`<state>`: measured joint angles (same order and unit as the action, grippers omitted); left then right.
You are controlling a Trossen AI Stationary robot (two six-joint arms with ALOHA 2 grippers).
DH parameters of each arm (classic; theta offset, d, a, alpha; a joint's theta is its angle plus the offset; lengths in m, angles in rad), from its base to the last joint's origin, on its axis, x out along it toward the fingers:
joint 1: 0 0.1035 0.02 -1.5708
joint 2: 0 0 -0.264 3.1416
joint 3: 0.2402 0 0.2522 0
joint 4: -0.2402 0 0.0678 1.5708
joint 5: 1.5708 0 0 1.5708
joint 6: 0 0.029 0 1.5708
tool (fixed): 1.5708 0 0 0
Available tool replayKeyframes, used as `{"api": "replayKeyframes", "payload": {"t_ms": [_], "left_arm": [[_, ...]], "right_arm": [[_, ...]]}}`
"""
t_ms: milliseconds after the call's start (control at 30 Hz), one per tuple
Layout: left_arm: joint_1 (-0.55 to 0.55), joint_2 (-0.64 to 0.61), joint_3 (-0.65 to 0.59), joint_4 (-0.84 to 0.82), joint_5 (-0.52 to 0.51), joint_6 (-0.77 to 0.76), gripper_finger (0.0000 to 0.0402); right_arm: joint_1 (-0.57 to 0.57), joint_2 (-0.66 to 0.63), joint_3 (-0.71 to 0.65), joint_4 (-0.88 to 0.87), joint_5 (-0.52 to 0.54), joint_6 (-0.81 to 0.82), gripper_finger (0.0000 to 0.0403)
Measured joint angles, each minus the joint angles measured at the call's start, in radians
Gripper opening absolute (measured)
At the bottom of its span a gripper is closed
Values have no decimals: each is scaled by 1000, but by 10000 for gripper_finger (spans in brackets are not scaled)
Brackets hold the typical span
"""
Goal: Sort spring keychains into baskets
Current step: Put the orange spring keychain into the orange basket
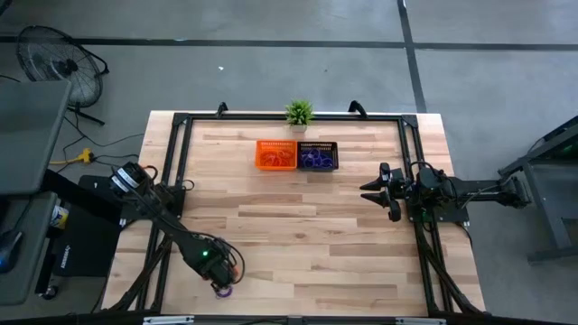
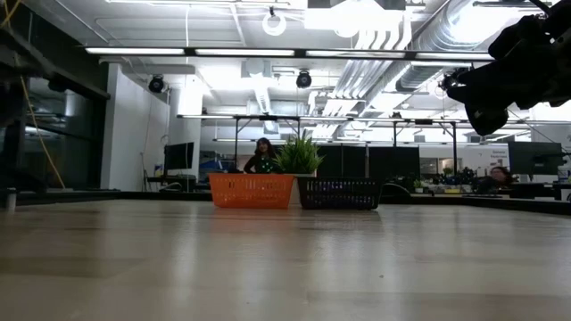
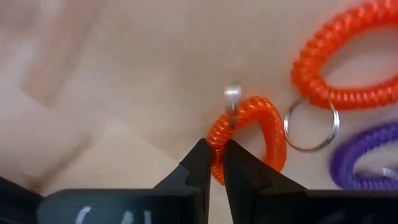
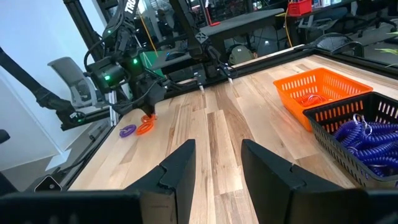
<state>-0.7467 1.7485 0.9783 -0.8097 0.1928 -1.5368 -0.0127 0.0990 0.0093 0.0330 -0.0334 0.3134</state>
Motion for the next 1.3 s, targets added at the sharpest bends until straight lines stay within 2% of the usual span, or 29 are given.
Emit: {"api": "replayKeyframes", "payload": {"t_ms": [167, 367, 667, 933, 1300], "left_arm": [[38, -21, 47, -88, -148, 71, 28], [98, -79, 135, -212, -225, 189, 28], [231, -158, 246, -391, -357, 483, 28], [396, -208, 265, -388, -449, 787, 28], [621, -208, 265, -294, -462, 1183, 28]], "right_arm": [[0, 0, 0, 0, 0, 0, 124], [0, 0, 0, 0, 0, 0, 124], [0, 0, 0, 0, 0, 0, 124], [0, 0, 0, 0, 0, 0, 124], [0, 0, 0, 0, 0, 0, 124]]}}
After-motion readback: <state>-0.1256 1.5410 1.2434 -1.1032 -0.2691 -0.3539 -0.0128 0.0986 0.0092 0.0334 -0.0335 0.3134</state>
